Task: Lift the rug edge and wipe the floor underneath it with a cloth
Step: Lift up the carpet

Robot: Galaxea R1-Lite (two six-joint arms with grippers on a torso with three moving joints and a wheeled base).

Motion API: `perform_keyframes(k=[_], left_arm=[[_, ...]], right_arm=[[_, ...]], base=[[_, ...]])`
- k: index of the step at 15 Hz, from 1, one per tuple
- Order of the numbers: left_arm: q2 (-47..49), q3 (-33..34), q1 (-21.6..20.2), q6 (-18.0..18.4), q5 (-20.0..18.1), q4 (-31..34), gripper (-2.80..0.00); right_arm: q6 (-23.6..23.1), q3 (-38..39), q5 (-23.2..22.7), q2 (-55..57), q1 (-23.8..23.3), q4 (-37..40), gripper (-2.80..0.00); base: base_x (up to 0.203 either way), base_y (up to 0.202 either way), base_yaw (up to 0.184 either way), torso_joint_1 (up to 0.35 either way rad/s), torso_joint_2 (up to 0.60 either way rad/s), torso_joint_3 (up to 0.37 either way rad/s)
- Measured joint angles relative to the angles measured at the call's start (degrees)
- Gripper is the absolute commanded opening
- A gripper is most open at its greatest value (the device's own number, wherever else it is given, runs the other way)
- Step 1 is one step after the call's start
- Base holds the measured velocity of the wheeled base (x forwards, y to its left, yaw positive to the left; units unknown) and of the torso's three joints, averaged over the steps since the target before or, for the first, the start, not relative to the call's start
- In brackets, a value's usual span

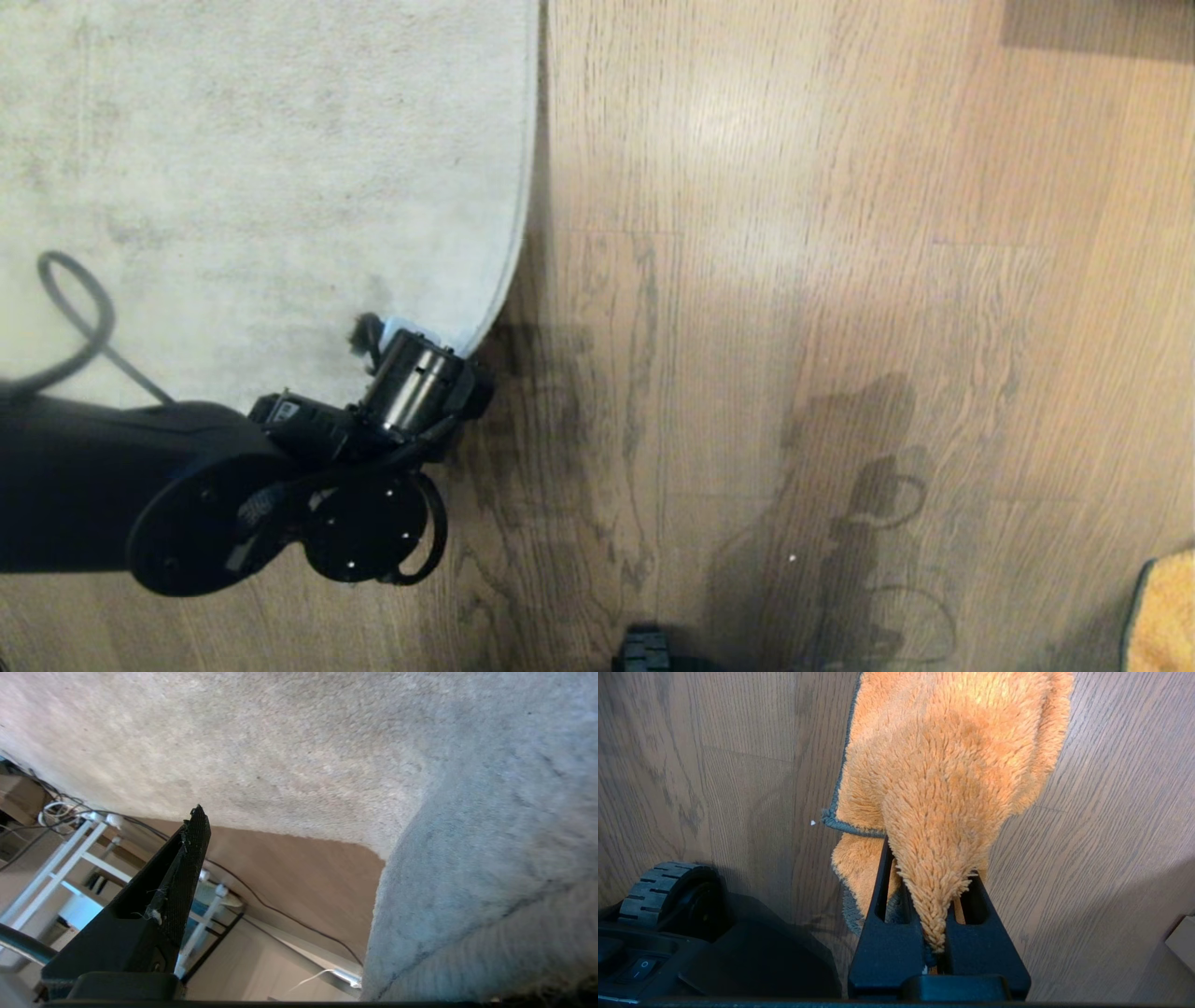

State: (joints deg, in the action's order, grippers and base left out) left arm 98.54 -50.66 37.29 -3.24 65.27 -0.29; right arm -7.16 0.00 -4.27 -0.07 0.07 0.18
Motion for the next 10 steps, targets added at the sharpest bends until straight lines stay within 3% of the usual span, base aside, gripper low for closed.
perform_keyframes(k=[2, 3, 10], left_arm=[[0.44, 0.01, 0.05, -0.09, -0.04, -0.69, 0.00], [0.55, 0.01, 0.09, -0.13, -0.09, -0.74, -2.80], [0.74, 0.80, 1.30, -0.22, -1.18, -0.85, -2.80]], right_arm=[[0.00, 0.00, 0.00, 0.00, 0.00, 0.00, -2.80], [-0.01, 0.00, 0.00, 0.00, 0.00, 0.00, -2.80], [0.00, 0.00, 0.01, 0.00, 0.00, 0.02, -2.80]], base=[[0.000, 0.000, 0.000, 0.000, 0.00, 0.000], [0.000, 0.000, 0.000, 0.000, 0.00, 0.000], [0.000, 0.000, 0.000, 0.000, 0.00, 0.000]])
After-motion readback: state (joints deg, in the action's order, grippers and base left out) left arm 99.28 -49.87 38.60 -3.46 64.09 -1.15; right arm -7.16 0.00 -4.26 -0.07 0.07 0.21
